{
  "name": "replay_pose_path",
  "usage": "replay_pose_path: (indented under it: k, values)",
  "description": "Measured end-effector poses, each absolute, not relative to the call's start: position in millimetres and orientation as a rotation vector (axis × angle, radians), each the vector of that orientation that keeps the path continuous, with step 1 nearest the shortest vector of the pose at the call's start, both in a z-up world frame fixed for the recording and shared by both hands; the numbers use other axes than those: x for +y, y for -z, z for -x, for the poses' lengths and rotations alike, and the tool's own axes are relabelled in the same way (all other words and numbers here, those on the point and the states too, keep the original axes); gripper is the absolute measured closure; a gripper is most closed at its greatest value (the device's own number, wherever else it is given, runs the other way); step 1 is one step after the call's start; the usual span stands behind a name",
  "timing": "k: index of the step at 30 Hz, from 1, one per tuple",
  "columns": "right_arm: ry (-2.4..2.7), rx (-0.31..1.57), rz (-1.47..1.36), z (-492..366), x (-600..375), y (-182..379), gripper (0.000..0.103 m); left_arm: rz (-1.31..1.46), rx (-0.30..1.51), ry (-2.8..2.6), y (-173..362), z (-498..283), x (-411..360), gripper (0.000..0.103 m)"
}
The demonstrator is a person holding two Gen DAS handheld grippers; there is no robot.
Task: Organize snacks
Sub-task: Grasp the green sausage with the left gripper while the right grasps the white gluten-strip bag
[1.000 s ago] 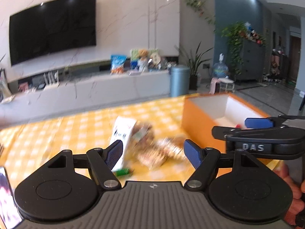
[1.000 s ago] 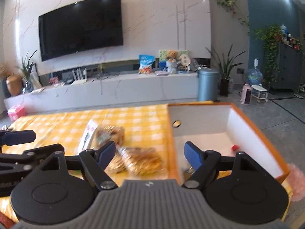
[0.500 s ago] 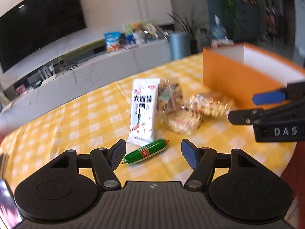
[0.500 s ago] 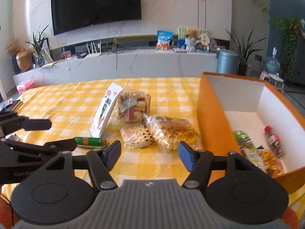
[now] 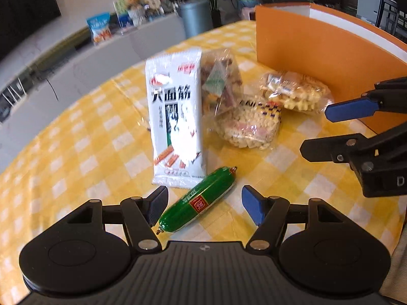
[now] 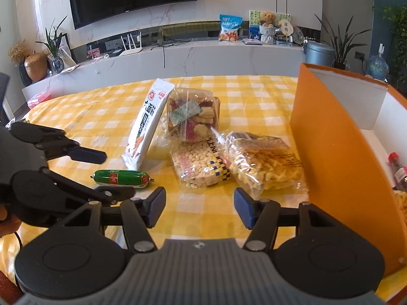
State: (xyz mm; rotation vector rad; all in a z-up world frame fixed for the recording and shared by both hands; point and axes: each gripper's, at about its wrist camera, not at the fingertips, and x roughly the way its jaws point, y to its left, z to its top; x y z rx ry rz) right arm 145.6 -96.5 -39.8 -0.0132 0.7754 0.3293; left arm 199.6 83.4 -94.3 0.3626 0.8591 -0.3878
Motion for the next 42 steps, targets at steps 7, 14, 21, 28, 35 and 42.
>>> replay_pose_path:
  k: [7, 14, 21, 28, 35, 42]
  values:
    - [-0.347, 0.779, -0.009, -156, -88, 46, 0.044, -0.279, 0.924, 0.392, 98, -211, 98, 0.04]
    - [-0.4, 0.744, -0.053, -164, -81, 42, 0.057, -0.266, 0.97, 0.333, 92, -199, 97, 0.061]
    - [-0.475, 0.779, -0.105, -183, -62, 48, 0.06, -0.161, 0.98, 0.25, 85, -177, 105, 0.074]
    - [-0.505, 0.821, -0.169, -197, -48, 57, 0.06, -0.072, 1.005, 0.135, 80, -165, 115, 0.076]
    - [-0.51, 0.837, -0.218, -218, -36, 60, 0.06, -0.114, 1.027, 0.168, 85, -179, 106, 0.074]
    - [-0.496, 0.885, -0.298, -246, -31, 63, 0.06, -0.112, 1.069, 0.183, 83, -189, 107, 0.075]
